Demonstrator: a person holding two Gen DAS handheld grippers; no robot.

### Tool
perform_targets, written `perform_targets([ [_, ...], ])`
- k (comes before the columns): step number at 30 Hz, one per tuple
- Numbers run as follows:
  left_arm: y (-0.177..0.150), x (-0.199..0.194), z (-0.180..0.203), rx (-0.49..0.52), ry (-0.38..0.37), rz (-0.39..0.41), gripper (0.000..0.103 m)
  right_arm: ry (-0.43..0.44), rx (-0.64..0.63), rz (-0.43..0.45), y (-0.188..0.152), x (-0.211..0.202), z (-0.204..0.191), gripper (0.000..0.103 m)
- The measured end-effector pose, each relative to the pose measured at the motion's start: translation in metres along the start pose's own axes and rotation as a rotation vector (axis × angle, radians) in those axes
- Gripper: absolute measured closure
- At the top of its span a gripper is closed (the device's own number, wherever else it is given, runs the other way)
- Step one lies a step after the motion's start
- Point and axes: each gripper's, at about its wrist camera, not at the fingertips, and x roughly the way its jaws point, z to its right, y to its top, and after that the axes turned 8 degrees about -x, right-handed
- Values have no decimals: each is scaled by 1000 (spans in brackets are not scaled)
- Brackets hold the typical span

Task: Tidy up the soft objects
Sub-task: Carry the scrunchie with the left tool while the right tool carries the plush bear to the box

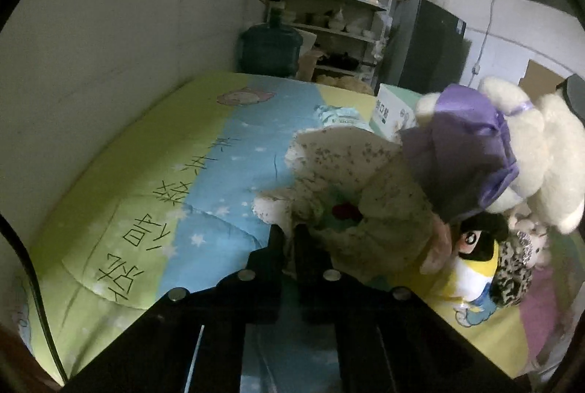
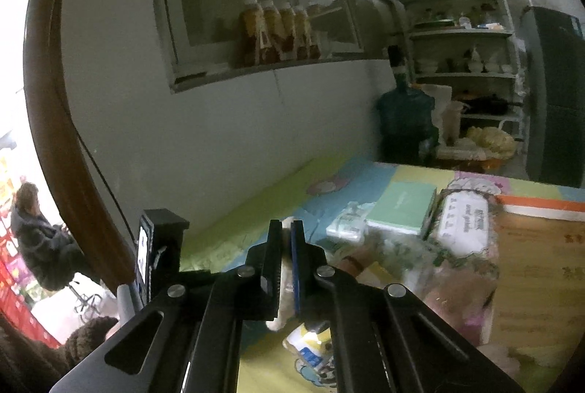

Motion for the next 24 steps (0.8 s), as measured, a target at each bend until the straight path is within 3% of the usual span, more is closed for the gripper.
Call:
perform_targets([
  [13, 7, -41, 4, -7, 6, 102, 97, -49, 0, 57, 15, -21, 18, 99],
  [24, 38, -85, 39, 35, -27, 221, 97, -110, 0, 118, 34, -54, 38, 99],
])
